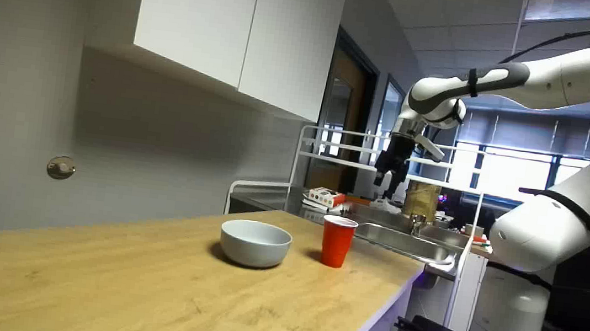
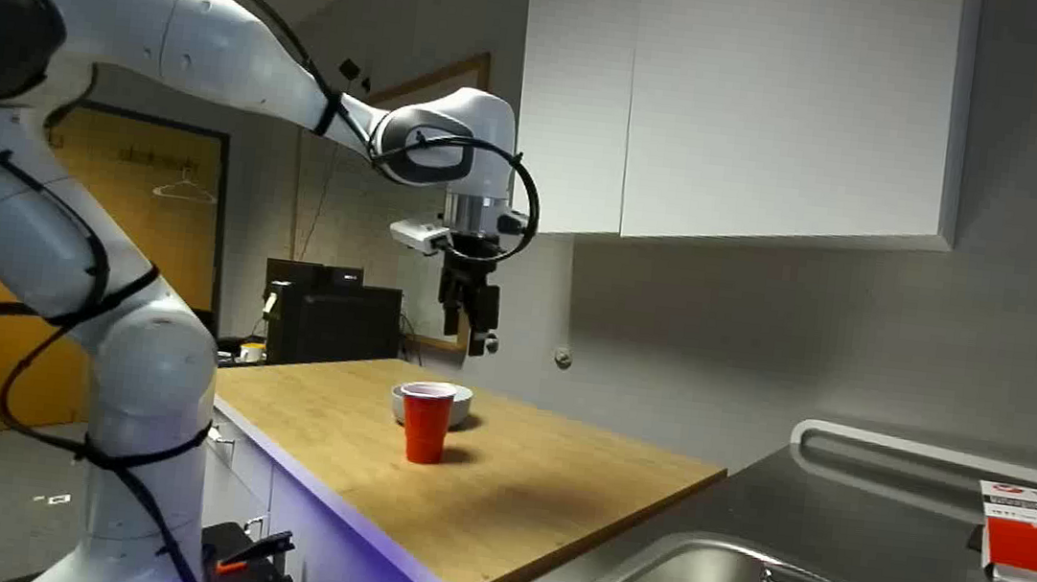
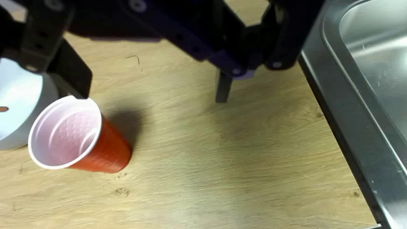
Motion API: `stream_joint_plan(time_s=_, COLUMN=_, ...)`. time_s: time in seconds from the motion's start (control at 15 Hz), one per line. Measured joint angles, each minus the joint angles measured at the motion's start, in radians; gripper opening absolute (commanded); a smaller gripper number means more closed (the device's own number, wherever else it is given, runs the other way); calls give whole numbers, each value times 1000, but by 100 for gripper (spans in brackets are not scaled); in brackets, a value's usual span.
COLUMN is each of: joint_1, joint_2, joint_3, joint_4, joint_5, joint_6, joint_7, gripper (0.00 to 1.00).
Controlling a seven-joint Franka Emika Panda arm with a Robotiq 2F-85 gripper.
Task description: Pour the contents of the cup into the bowl
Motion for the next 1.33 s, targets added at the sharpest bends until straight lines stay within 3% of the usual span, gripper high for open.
stream_joint_plan(time_s=0.8, joint_1=-1, joint_2=15, joint_3=10, joint_4=-1, joint_5=3, joint_6=3, joint_7=12, gripper=100)
stream_joint_plan(time_s=1.33, joint_1=5, joint_2=227, joint_3=96, joint_4=-39, joint_5=123, joint_6=41, joint_7=157, gripper=100)
